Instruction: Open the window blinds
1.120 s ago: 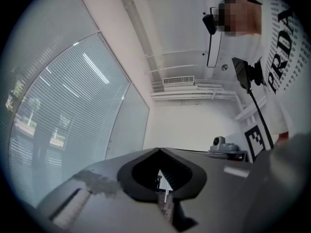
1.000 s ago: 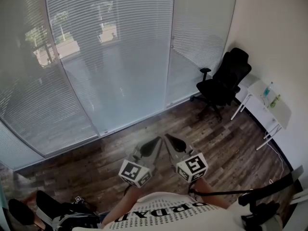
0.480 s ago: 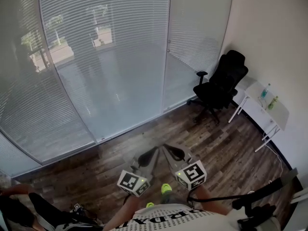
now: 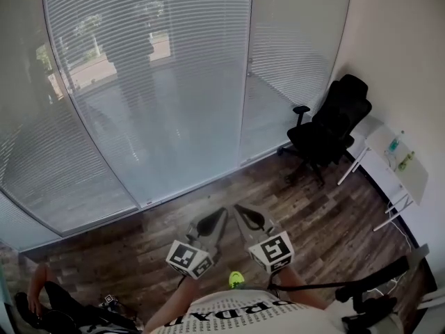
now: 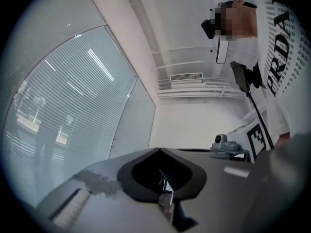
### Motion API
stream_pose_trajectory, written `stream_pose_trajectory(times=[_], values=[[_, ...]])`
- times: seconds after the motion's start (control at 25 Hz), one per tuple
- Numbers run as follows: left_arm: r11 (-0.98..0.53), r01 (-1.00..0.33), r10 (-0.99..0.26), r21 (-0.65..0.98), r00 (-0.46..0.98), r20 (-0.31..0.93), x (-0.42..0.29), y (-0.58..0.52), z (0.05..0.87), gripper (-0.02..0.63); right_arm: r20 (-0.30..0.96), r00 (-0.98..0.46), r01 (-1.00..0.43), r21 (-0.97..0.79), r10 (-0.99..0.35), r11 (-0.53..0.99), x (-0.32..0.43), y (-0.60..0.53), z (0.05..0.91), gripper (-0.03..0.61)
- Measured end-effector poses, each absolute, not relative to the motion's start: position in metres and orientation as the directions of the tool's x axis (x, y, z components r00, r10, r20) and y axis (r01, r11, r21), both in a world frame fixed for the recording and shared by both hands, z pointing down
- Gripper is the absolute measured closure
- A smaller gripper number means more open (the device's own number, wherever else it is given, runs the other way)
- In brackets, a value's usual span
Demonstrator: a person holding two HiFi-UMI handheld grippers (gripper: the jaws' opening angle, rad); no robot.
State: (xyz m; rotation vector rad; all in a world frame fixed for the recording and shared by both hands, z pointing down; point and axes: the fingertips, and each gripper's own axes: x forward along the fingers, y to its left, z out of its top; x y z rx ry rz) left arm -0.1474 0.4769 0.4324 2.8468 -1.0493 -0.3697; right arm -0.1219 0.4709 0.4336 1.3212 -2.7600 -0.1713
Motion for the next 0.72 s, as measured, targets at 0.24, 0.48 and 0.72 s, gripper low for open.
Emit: stream_pose_trajectory(times=[0.24, 0.48, 0.72], values=[[-0.777, -0.618, -0.628, 0.124, 0.741, -0.24, -0.135, 0.476, 0.436, 0.615, -0.01, -0.619, -0.775, 0.172, -0.785, 0.609, -0.113, 0.467, 0.43, 0.569], [-0.776, -0.617, -0.63, 0.131, 0.749, -0.207, -0.084, 0.398, 0.441, 0.615, -0.008, -0.608, -0.785, 0.157, -0.794, 0.6, -0.062, 0.387, 0.434, 0.569], [-0.777, -0.611, -0.629, 0.152, 0.752, -0.196, -0.067, 0.343, 0.435, 0.615, -0.007, -0.608, -0.786, 0.146, -0.794, 0.6, -0.049, 0.334, 0.431, 0.569]])
